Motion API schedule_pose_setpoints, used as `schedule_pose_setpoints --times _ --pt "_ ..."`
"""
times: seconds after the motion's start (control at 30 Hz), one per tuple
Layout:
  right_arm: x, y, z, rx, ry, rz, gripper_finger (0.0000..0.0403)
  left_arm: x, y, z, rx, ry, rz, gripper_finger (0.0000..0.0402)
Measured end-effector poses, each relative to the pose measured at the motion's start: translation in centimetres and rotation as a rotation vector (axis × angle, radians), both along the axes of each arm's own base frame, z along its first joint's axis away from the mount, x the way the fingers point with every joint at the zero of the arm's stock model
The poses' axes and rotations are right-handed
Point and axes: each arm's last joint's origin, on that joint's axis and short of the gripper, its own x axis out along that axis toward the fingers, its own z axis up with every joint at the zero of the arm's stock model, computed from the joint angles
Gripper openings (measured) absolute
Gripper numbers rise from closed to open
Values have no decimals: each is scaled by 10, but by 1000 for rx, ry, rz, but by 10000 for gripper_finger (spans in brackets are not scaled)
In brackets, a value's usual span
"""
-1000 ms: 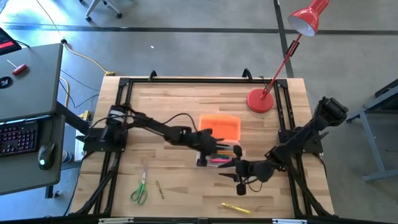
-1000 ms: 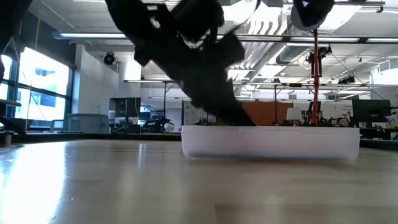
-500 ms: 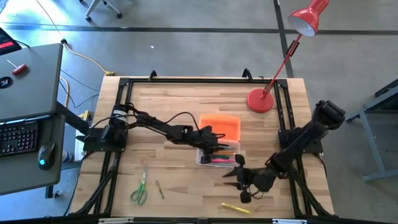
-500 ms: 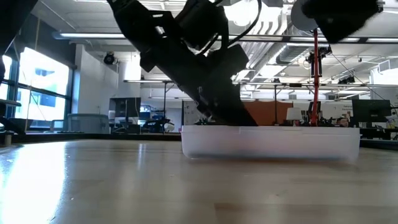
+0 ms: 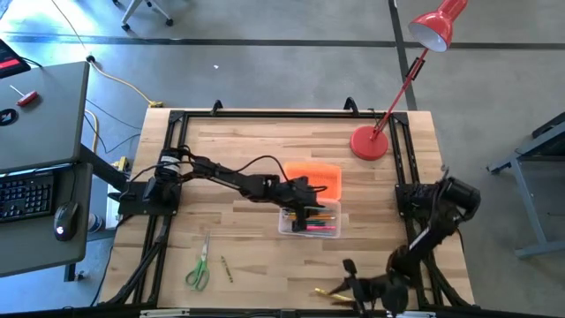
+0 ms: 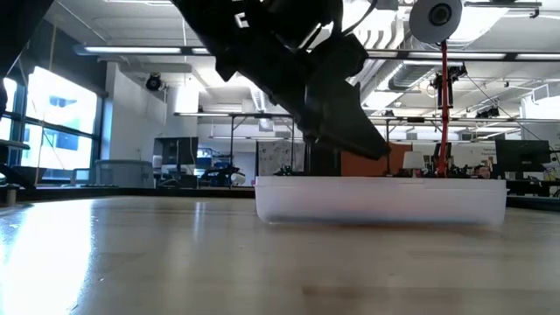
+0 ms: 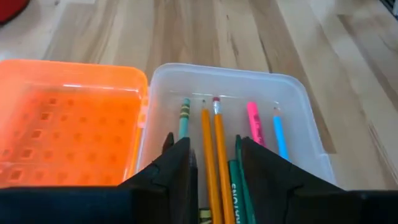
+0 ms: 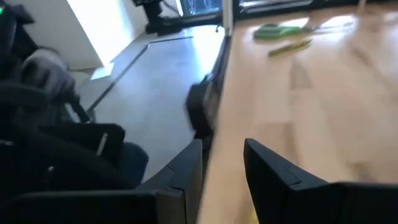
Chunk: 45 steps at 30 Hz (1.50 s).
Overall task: Pick & place school supplies into a supply box
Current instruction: Put the yellow pen into the supply box
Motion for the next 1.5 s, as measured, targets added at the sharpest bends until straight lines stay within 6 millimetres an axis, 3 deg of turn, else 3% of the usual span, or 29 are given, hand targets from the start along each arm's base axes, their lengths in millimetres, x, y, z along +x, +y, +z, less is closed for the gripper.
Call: schedule_pose_setpoints --times 0.2,0.33,0.5,0.7,0.97,1.03,1.23,1.4,1.5 --pt "-1 25 -13 -68 99 12 99 3 -1 6 -31 23 -5 175" --pt "-1 26 -15 -195 213 -26 99 4 -2 10 -72 45 -23 175" --pt "-2 21 -19 -177 239 -109 99 8 -5 28 -110 133 -77 175" --pt "-5 16 -24 -131 215 -142 99 11 -5 71 -49 238 -125 175" --pt "-4 19 -34 -118 220 -133 99 1 -9 157 94 270 -100 175" --pt "-3 21 -42 -110 246 -103 99 -5 -15 177 125 261 -107 175" --pt "0 23 -39 -81 245 -132 99 -31 -41 222 212 261 -69 175" --pt "-1 22 -41 -78 269 -123 99 -50 -83 225 268 293 -14 175" --pt "-2 23 -42 -77 296 -97 99 -68 -104 221 317 350 129 175"
